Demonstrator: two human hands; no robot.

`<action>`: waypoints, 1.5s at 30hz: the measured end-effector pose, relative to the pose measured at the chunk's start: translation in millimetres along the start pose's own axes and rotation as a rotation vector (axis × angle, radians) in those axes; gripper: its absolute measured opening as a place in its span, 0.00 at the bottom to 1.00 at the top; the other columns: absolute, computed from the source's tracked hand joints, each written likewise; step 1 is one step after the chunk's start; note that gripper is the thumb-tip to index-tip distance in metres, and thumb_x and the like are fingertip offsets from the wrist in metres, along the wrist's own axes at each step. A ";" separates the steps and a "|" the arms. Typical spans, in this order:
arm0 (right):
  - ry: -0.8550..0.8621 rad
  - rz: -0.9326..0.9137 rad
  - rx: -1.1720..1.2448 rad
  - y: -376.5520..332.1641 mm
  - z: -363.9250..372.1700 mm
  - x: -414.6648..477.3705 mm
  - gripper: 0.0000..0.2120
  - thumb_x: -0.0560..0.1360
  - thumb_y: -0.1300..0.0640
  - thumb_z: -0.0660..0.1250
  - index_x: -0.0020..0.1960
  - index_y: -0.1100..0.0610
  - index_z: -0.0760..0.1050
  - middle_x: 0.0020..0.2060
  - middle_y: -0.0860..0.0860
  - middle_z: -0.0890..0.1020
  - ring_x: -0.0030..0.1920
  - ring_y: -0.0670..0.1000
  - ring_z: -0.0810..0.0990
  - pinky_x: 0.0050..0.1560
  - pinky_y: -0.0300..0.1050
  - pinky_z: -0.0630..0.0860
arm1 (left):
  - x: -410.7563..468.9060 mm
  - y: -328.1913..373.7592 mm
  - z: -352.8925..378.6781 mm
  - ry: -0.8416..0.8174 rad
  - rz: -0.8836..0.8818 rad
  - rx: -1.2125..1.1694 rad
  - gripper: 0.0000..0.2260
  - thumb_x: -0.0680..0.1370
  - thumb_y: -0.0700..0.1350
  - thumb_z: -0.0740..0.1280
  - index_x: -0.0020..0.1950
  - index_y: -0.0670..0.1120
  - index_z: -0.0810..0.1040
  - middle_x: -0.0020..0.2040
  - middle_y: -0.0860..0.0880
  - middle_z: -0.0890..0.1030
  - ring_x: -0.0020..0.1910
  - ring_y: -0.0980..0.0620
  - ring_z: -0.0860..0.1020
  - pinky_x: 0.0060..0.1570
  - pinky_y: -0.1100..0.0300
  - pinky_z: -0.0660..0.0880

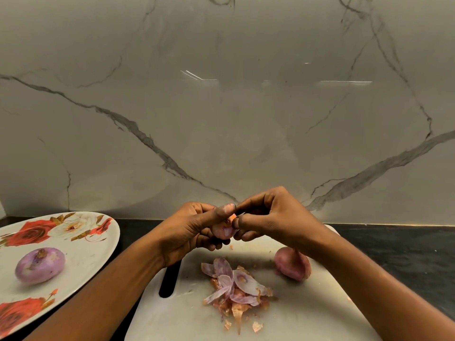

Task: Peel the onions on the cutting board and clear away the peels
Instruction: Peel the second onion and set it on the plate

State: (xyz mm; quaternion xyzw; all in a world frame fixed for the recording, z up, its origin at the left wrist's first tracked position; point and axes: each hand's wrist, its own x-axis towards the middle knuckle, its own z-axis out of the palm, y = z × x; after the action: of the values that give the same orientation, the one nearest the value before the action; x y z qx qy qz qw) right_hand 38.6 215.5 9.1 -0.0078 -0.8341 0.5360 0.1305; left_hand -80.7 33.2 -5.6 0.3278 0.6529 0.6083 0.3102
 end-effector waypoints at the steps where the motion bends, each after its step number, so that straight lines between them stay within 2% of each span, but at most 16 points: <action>1: 0.009 -0.013 -0.031 0.2 0.4 -0.4 0.09 0.77 0.64 0.75 0.57 0.62 0.86 0.43 0.57 0.90 0.45 0.56 0.90 0.50 0.50 0.87 | 0.6 -0.7 -0.3 0.009 -0.003 0.005 0.24 0.68 0.60 0.74 0.51 0.40 0.87 0.46 0.37 0.86 0.37 0.47 0.82 0.32 0.62 0.78; 5: 0.026 -0.038 -0.064 -0.1 -0.1 -0.8 0.10 0.76 0.64 0.76 0.57 0.61 0.87 0.43 0.56 0.90 0.44 0.54 0.90 0.48 0.47 0.87 | 2.2 -1.6 -1.5 0.001 -0.013 -0.011 0.27 0.68 0.59 0.75 0.54 0.38 0.86 0.48 0.36 0.86 0.41 0.44 0.83 0.34 0.61 0.79; 9: 0.062 -0.041 -0.014 1.4 -1.5 1.1 0.10 0.77 0.67 0.74 0.57 0.60 0.87 0.42 0.56 0.90 0.44 0.55 0.90 0.47 0.45 0.86 | 2.2 0.2 -2.2 0.008 -0.020 -0.091 0.23 0.68 0.58 0.75 0.49 0.39 0.89 0.45 0.36 0.86 0.38 0.48 0.82 0.32 0.63 0.80; 13: 0.089 -0.062 -0.009 2.9 -0.8 3.5 0.10 0.78 0.69 0.72 0.56 0.60 0.87 0.42 0.56 0.90 0.44 0.55 0.90 0.46 0.45 0.86 | 1.5 0.9 -3.3 0.028 -0.020 -0.122 0.23 0.71 0.56 0.73 0.54 0.37 0.86 0.44 0.36 0.85 0.35 0.50 0.82 0.33 0.63 0.81; 17: 0.135 -0.075 0.008 0.9 -4.8 3.4 0.07 0.79 0.67 0.73 0.54 0.61 0.87 0.41 0.56 0.90 0.44 0.54 0.90 0.48 0.47 0.87 | 2.2 1.7 -3.7 0.055 -0.009 -0.115 0.24 0.70 0.57 0.73 0.54 0.37 0.86 0.43 0.38 0.85 0.34 0.52 0.82 0.34 0.64 0.81; 22: 0.051 -0.077 0.019 -1.1 -3.1 -0.4 0.09 0.78 0.60 0.76 0.58 0.60 0.87 0.44 0.57 0.90 0.47 0.56 0.90 0.49 0.49 0.87 | 1.8 0.9 -1.8 0.062 -0.012 -0.052 0.24 0.69 0.59 0.73 0.51 0.38 0.86 0.41 0.39 0.86 0.32 0.50 0.81 0.30 0.64 0.77; 26: -0.017 -0.030 0.017 0.2 1.8 -0.7 0.10 0.78 0.63 0.75 0.60 0.57 0.85 0.44 0.56 0.90 0.46 0.56 0.90 0.50 0.49 0.87 | 1.6 -1.2 -1.9 0.068 -0.003 0.032 0.22 0.67 0.61 0.75 0.44 0.42 0.88 0.42 0.38 0.86 0.34 0.47 0.81 0.31 0.61 0.77; 32: 0.049 -0.079 -0.091 1.0 2.8 -1.0 0.10 0.76 0.62 0.76 0.57 0.55 0.87 0.42 0.53 0.90 0.44 0.53 0.90 0.48 0.49 0.87 | 3.5 -1.7 -1.0 0.076 0.021 0.012 0.28 0.67 0.58 0.76 0.55 0.36 0.84 0.46 0.36 0.87 0.38 0.45 0.84 0.34 0.60 0.80; 37: 0.178 -0.121 -0.155 5.4 -0.7 1.7 0.11 0.76 0.59 0.78 0.57 0.59 0.87 0.41 0.52 0.90 0.41 0.51 0.90 0.44 0.45 0.86 | 3.0 2.4 -3.2 0.028 0.043 -0.122 0.16 0.72 0.45 0.75 0.55 0.37 0.86 0.52 0.36 0.87 0.44 0.45 0.87 0.43 0.61 0.84; 40: 0.234 -0.176 -0.252 7.8 -2.3 2.2 0.08 0.77 0.64 0.74 0.54 0.58 0.89 0.39 0.51 0.89 0.38 0.48 0.89 0.42 0.43 0.86 | 2.1 2.6 -3.9 0.025 0.036 -0.135 0.13 0.70 0.45 0.76 0.52 0.40 0.89 0.53 0.36 0.87 0.43 0.44 0.87 0.45 0.61 0.85; 45: 0.209 -0.148 -0.173 5.6 -4.9 2.7 0.08 0.78 0.64 0.73 0.57 0.59 0.87 0.42 0.53 0.90 0.41 0.50 0.90 0.45 0.43 0.87 | 3.4 2.0 -6.0 0.058 0.030 -0.176 0.15 0.71 0.45 0.76 0.54 0.39 0.88 0.53 0.36 0.87 0.42 0.45 0.86 0.45 0.60 0.85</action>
State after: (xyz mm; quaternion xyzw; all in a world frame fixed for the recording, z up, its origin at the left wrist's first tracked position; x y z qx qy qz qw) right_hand 36.4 222.6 6.5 -0.0132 -0.8573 0.4472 0.2547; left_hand -87.4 32.4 -3.2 0.2913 0.6008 0.6771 0.3093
